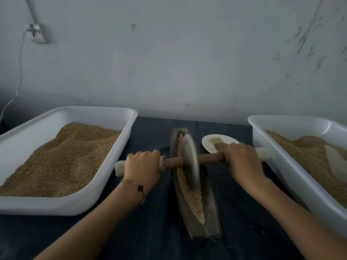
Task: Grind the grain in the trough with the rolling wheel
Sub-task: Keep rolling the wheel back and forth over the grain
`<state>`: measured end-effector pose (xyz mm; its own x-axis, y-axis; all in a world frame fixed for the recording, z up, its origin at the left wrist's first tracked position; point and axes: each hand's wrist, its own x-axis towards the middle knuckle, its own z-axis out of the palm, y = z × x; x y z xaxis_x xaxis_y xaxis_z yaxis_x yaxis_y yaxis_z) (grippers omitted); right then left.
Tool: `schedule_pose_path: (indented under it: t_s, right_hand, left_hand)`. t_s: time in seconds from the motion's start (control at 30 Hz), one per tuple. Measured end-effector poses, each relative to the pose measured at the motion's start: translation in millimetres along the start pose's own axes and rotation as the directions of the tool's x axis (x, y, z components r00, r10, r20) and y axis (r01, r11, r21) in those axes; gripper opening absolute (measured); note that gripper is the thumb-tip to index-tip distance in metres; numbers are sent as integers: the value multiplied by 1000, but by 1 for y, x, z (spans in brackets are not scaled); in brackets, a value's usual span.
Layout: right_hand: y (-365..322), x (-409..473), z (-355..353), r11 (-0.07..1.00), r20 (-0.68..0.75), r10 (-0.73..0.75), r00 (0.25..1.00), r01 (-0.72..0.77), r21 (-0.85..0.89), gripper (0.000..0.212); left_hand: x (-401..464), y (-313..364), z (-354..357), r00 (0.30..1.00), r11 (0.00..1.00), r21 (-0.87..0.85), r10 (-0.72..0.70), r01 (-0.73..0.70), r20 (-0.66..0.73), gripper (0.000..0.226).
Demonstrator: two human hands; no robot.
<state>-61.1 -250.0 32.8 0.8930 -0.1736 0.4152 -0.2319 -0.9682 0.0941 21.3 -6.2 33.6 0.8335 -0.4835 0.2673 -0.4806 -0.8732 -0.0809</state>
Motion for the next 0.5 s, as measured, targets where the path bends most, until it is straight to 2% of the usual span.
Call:
schedule_pose_path:
  t_s: [0.07, 0.2, 0.27, 0.4, 0.5]
  right_hand:
    - [1, -24, -15, 1000, 40, -22, 999, 22, 7, 22]
    - [2, -63, -41, 999, 83, -38, 996, 37, 20, 39]
    - [3, -66, -46, 999, 122, -31, 992, 28, 30, 36]
    - [4, -50, -30, 998, 177, 16, 984, -5, -63, 24]
    - [0, -24, -13, 997, 111, 49, 993, -41, -69, 22]
  left_hand:
    - [-27, 1, -10, 999, 1000, 8, 23, -24, 26, 19]
    - [-58, 0, -29, 997, 997, 31, 73, -73, -11, 18]
    - [-57, 0, -32, 996, 996, 39, 86, -85, -9, 17]
    - [-34, 1, -19, 998, 997, 47, 55, -56, 12, 20]
    - [-9, -3, -2, 1000, 998, 55, 11, -12, 17, 21]
